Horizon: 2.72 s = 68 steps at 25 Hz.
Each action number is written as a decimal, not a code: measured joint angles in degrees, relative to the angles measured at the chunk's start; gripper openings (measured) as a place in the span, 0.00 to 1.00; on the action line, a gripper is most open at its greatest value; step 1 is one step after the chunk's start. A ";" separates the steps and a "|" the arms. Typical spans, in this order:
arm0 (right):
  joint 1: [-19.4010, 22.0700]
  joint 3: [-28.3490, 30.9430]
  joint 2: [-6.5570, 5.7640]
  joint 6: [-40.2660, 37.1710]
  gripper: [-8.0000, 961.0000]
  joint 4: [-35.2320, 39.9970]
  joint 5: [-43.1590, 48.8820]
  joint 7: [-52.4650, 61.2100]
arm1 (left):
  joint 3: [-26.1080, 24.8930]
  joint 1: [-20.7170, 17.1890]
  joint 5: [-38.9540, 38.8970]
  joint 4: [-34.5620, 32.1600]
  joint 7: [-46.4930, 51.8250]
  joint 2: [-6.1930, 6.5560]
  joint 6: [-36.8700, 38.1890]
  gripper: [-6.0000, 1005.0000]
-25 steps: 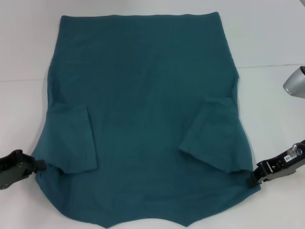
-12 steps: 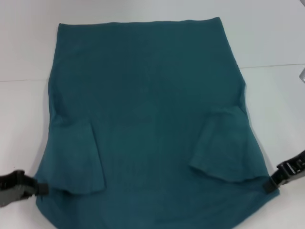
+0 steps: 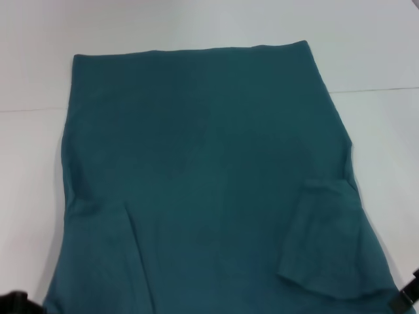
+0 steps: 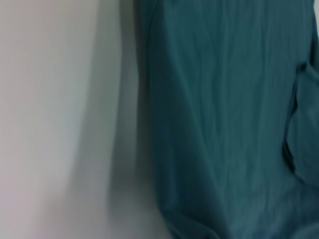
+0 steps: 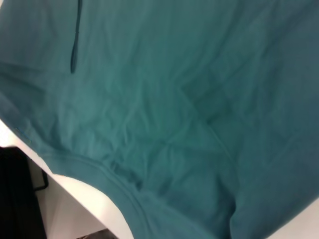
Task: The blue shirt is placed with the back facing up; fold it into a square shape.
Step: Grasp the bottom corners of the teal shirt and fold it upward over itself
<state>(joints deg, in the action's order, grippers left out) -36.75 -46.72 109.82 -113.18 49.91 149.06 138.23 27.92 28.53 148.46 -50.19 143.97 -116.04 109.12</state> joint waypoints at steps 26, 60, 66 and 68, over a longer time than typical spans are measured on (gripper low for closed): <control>-2.59 18.49 0.04 26.18 0.10 -0.67 -13.53 5.06 | 3.45 16.51 -8.97 9.86 8.99 5.86 -21.53 0.01; -16.54 0.13 3.13 66.54 0.13 -12.98 5.90 8.21 | 17.04 23.31 -3.85 14.90 11.36 5.31 -48.86 0.01; -17.31 -4.72 4.12 73.38 0.14 -16.52 6.11 8.26 | 17.08 23.53 -2.87 16.42 10.47 4.76 -51.32 0.01; -17.41 -5.61 4.47 74.64 0.14 -16.67 6.17 8.27 | 17.09 23.56 -2.85 16.45 10.43 4.74 -51.69 0.01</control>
<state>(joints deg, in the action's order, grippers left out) -54.16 -52.33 114.29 -38.54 33.24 155.23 146.50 45.00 52.09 145.61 -33.75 154.40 -111.29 57.43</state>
